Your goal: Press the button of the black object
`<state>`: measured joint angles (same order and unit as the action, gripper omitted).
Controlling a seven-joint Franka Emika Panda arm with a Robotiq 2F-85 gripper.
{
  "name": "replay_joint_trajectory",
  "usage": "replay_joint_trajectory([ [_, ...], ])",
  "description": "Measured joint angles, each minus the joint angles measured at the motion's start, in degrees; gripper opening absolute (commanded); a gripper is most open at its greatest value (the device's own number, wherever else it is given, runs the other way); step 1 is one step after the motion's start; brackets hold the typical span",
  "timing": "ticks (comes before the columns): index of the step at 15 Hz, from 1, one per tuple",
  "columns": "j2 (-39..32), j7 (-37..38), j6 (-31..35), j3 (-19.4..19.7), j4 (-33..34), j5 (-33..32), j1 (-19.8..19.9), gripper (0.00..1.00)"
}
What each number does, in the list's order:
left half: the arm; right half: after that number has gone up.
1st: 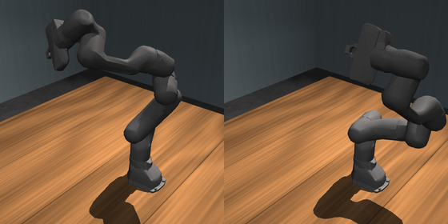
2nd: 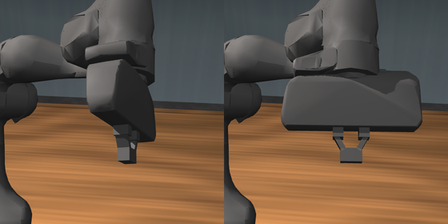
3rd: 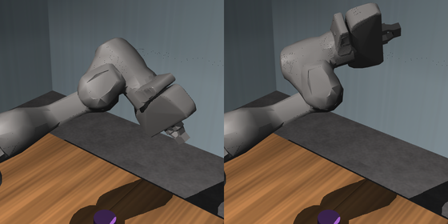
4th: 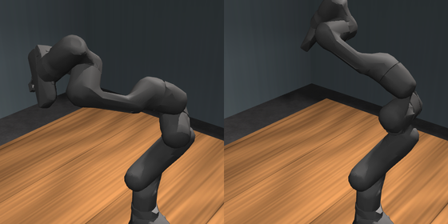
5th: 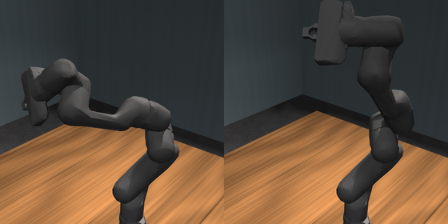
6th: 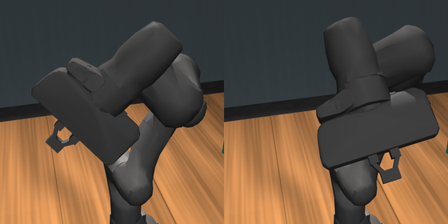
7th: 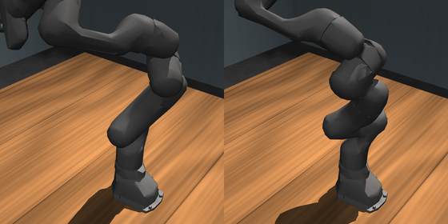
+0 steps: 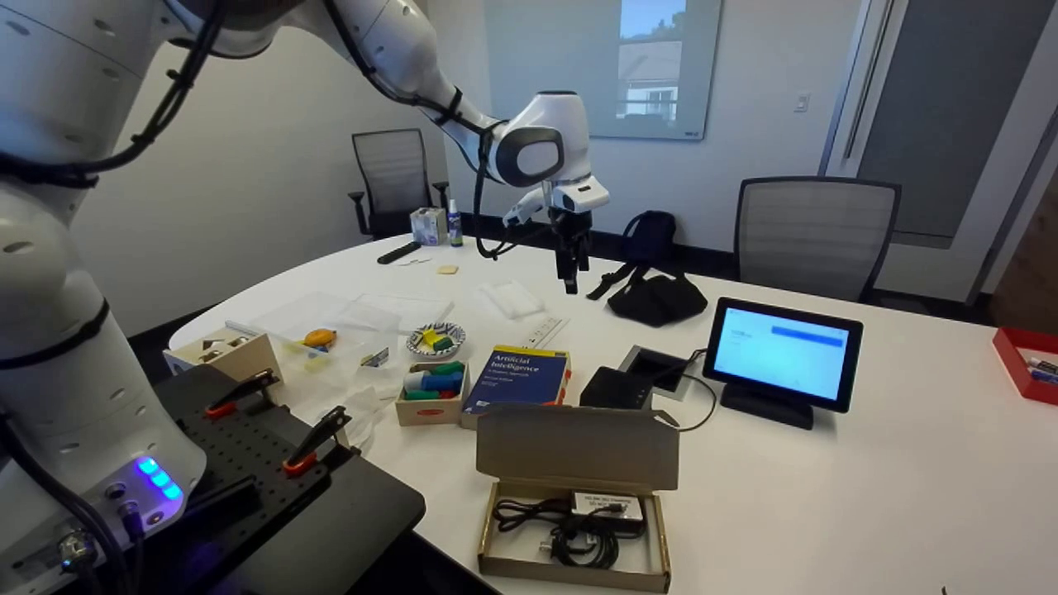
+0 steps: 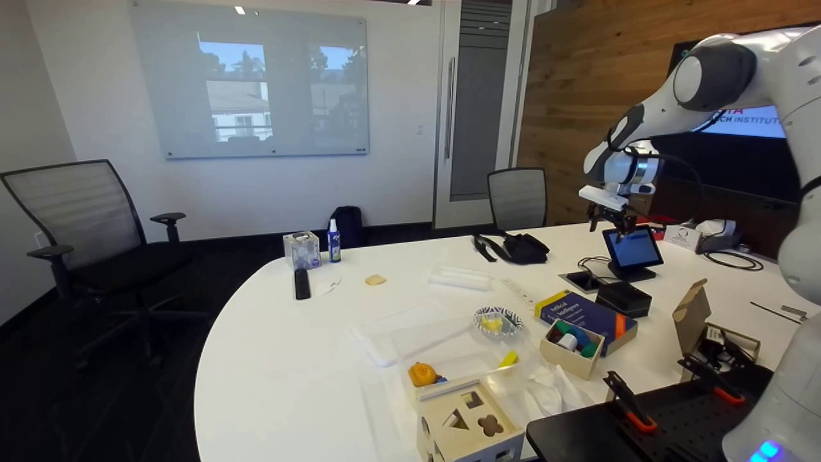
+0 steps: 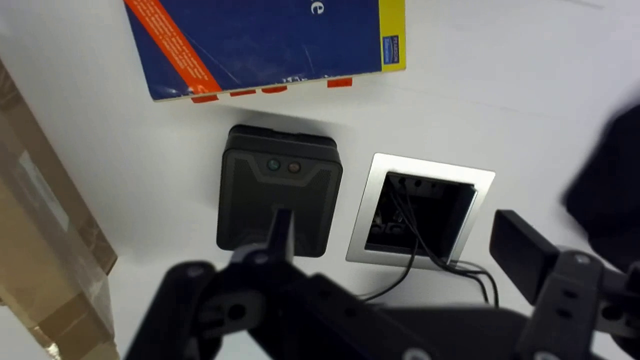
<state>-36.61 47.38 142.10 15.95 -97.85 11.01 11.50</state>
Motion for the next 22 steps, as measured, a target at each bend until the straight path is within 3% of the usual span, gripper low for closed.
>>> replay_joint_trajectory([
  [8,-3.4,18.5,7.2,5.4,0.7,-0.1,-1.3,1.0],
  [16,-5.1,16.9,7.1,3.4,0.3,-0.4,-0.5,1.0],
  [17,-6.2,16.9,7.1,3.3,0.4,-0.4,-0.4,0.83],
  [22,-11.5,16.9,7.2,3.9,1.6,-0.4,1.3,0.42],
])
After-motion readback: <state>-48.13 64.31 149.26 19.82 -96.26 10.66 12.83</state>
